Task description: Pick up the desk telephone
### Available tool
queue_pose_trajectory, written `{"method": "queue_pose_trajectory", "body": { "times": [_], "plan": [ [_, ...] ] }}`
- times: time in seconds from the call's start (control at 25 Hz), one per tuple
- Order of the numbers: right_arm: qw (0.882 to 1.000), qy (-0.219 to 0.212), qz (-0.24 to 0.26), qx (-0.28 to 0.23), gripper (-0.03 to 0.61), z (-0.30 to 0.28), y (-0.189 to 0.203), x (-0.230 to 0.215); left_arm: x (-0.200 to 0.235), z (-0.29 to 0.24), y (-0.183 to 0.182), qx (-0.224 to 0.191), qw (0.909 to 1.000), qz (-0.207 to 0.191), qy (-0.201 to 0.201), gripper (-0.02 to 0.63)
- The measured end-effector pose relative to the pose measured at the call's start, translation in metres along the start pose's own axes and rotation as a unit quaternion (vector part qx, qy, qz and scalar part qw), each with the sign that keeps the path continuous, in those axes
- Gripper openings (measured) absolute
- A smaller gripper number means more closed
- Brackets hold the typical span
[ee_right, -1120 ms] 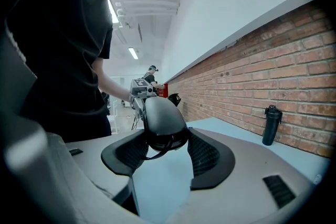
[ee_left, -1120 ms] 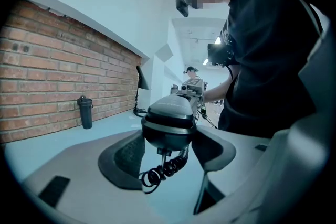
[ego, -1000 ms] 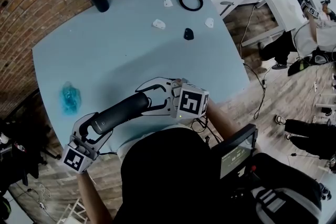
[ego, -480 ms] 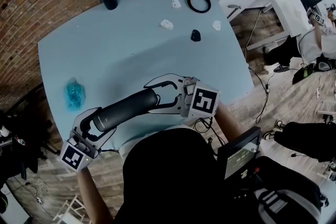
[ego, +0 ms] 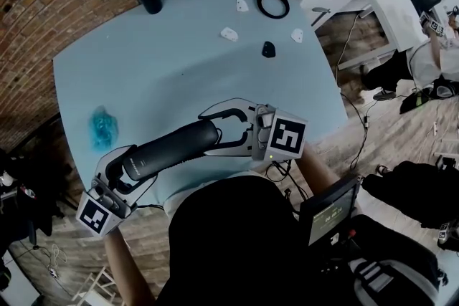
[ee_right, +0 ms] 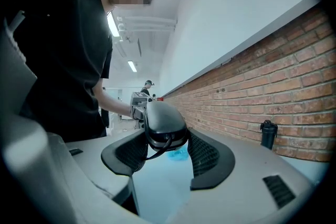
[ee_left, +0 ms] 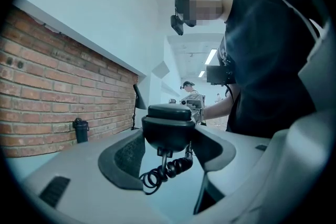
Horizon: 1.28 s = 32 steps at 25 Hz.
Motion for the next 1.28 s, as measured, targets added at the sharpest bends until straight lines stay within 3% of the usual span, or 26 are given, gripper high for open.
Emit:
{"method": "queue_pose_trajectory", "body": {
  "times": [0.36, 0.8, 1.28],
  "plan": [
    [1.0, -0.001, -0.015, -0.01, 0.244, 0.007, -0.012, 0.003, -0.001, 0.001, -0.015, -0.017, 0.9998, 0.007, 0.012, 0.301],
    [0.999, 0.001, -0.018, -0.034, 0.244, 0.007, -0.025, 0.005, 0.0, 0.009, -0.029, -0.069, 0.9975, 0.014, 0.01, 0.3],
    [0.999, 0.0, -0.005, -0.032, 0.244, 0.006, -0.027, 0.008, -0.001, 0.01, -0.029, -0.073, 0.9971, 0.012, 0.015, 0.299]
  ]
}}
Point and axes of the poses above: the fingertips, and each gripper's own axes: z backward along the fingers, x to its left, y out of its underside, the point moved 8 cm from there along z, backward along the fingers, and after that the axes turned 6 degrees about x, right-handed, at the moved point
